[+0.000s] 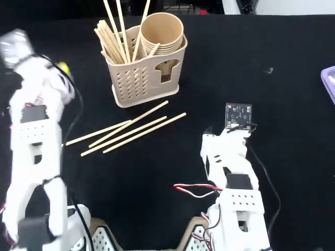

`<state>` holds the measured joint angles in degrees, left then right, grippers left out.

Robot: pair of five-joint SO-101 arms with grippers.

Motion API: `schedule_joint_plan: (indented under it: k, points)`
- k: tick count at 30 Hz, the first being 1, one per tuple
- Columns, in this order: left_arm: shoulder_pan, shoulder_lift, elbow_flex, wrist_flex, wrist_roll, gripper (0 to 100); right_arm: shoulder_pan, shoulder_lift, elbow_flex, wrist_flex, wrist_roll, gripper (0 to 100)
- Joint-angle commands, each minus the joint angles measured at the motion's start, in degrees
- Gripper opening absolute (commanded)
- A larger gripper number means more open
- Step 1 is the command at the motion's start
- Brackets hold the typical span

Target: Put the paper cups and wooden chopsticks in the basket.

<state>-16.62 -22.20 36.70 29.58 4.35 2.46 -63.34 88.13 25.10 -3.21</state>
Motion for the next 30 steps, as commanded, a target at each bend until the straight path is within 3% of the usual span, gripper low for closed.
schedule_joint_plan:
  k: [1, 10, 18, 24, 30]
  points:
    - [1.45, 5.19, 0.57, 0.26, -6.86, 14, -0.88, -1.19, -2.15, -1.49, -0.53, 15.1]
    - [6.9, 19.34, 1.27, 0.44, -7.56, 14, -0.88, -1.19, -2.15, -1.49, -0.53, 15.1]
    - [15.25, 19.87, 4.18, 7.3, -7.74, 14, -0.88, -1.19, -2.15, -1.49, -0.53, 15.1]
    - [16.31, 19.87, 4.35, 7.65, -7.82, 14, -0.88, -1.19, -2.15, -1.49, -0.53, 15.1]
    - [16.4, 19.78, 3.3, 12.57, -15.12, 13, -0.88, -1.19, -2.15, -1.49, -0.53, 15.1]
